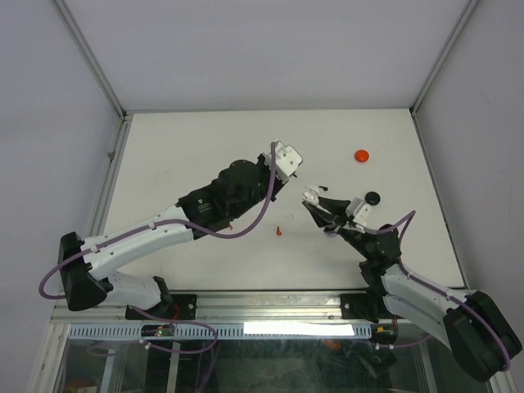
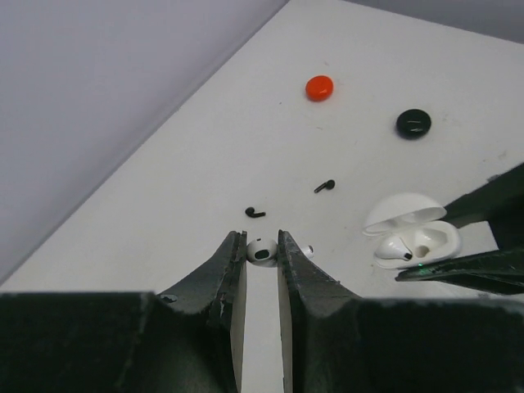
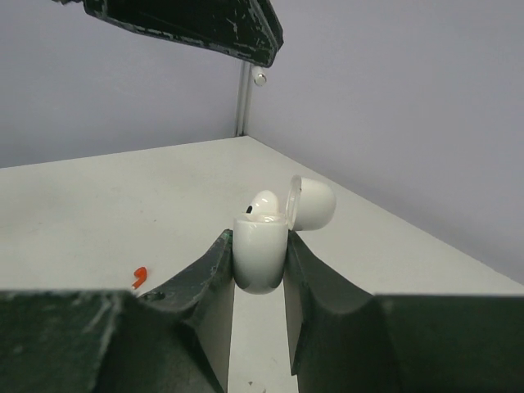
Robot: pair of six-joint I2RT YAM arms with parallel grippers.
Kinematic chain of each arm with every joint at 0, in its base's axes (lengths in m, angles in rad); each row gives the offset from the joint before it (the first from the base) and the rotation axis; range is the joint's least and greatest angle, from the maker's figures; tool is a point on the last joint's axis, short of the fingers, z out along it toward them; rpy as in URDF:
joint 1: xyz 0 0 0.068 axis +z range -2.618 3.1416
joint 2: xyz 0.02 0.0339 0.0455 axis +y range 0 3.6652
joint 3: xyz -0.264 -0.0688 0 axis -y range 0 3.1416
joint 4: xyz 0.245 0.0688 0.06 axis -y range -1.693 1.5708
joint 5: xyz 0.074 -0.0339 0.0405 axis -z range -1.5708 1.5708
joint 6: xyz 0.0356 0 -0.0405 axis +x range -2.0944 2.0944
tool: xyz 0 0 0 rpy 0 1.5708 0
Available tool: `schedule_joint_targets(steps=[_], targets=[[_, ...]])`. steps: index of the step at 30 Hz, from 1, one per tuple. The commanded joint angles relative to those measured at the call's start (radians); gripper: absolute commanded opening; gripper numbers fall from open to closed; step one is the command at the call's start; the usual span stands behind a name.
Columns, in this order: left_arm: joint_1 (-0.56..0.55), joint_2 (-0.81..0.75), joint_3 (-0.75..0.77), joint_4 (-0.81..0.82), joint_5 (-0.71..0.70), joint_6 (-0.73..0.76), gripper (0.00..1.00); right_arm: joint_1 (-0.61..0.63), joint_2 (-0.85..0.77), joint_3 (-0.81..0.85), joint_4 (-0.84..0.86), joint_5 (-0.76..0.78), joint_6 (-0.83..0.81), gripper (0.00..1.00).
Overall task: Insert the wireless bluetooth earbuds into the charging case
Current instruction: Pick up the earbud from the center of the board, then place the earbud in the charging case.
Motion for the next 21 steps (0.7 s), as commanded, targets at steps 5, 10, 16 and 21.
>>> schedule_joint_targets(steps=[5,10,16,21], targets=[[-0.085,-0.124,-0.052,0.048,0.16,0.198,0.14,-0.004,0.007,0.07,0.121,-0.132,-0.004,0.0],[-0.127,-0.137,-0.074,0.046,0.158,0.272,0.14,-0.004,0.029,0.093,0.144,-0.175,0.025,0.0],[-0.179,-0.118,-0.073,0.047,0.09,0.348,0.14,-0.003,0.035,0.105,0.15,-0.195,0.044,0.0],[-0.22,-0.084,-0.056,0.051,0.022,0.399,0.13,-0.003,0.037,0.108,0.143,-0.199,0.044,0.0]])
